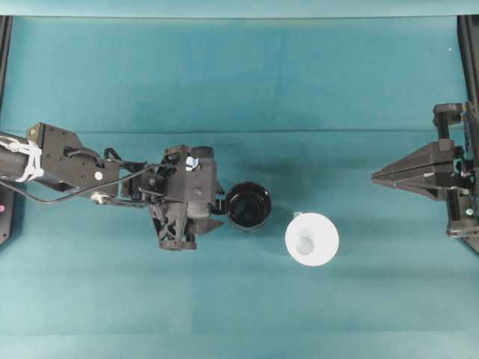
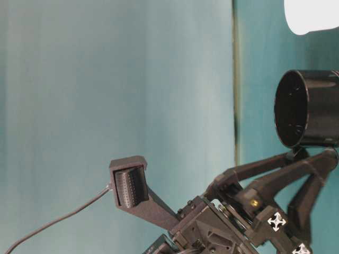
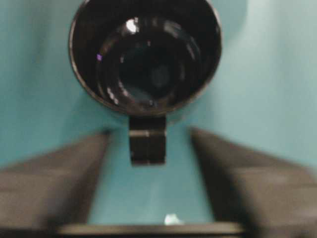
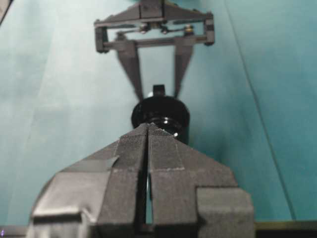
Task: Put the paper cup into the moved cup holder.
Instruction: 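Open the left gripper and retract it left from the cup holder, then move the open right gripper over the white paper cup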
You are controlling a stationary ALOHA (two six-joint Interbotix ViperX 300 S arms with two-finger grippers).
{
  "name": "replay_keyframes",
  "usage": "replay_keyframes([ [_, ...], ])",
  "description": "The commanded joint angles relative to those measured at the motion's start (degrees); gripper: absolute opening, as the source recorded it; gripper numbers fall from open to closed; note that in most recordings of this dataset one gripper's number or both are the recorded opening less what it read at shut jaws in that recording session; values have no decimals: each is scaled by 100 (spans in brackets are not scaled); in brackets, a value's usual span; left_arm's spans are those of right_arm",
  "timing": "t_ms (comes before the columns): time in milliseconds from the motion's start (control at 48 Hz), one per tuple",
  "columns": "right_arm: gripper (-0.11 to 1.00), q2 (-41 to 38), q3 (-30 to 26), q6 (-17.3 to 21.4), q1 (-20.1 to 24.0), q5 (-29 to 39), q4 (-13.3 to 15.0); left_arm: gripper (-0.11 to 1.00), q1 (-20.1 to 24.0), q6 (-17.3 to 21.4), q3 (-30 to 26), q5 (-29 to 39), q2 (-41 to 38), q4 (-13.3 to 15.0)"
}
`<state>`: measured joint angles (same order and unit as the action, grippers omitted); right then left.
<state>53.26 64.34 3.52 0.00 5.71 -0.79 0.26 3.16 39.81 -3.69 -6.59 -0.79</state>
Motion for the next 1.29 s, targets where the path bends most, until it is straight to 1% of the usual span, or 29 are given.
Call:
replay_keyframes([
  [0, 2, -26, -141, 44, -9, -26, -9, 81, -9, 0, -88, -44, 35, -9],
  [63, 2, -35, -141, 44, -9, -26, -9, 85, -18, 0, -79, -44, 44, -9],
  [313, 2, -26, -141, 44, -9, -26, -9, 84, -18, 9, -35, -44, 97, -9],
  [500, 2, -35, -141, 44, -9, -18, -9, 84, -18, 9, 79, -26, 352, -9],
  [667, 1, -44, -149, 62, -9, 26, -9, 84, -18, 0, 299, 35, 756, -9],
  [813, 1, -123, -202, 202, -9, 439, -26, 84, -18, 0, 554, 176, 1230, -9],
  [938, 1, -211, -369, 369, -9, 747, -18, 84, -18, 0, 686, 492, 1617, -9],
  [1043, 1, -299, -475, 387, -9, 896, -18, 84, -18, 0, 747, 844, 2013, -9],
  [1105, 1, -369, -527, 396, -9, 976, -18, 84, -18, 0, 791, 940, 2197, 0],
  [1272, 1, -703, -694, 396, -9, 1143, -26, 84, -18, -35, 993, 958, 2602, -9],
])
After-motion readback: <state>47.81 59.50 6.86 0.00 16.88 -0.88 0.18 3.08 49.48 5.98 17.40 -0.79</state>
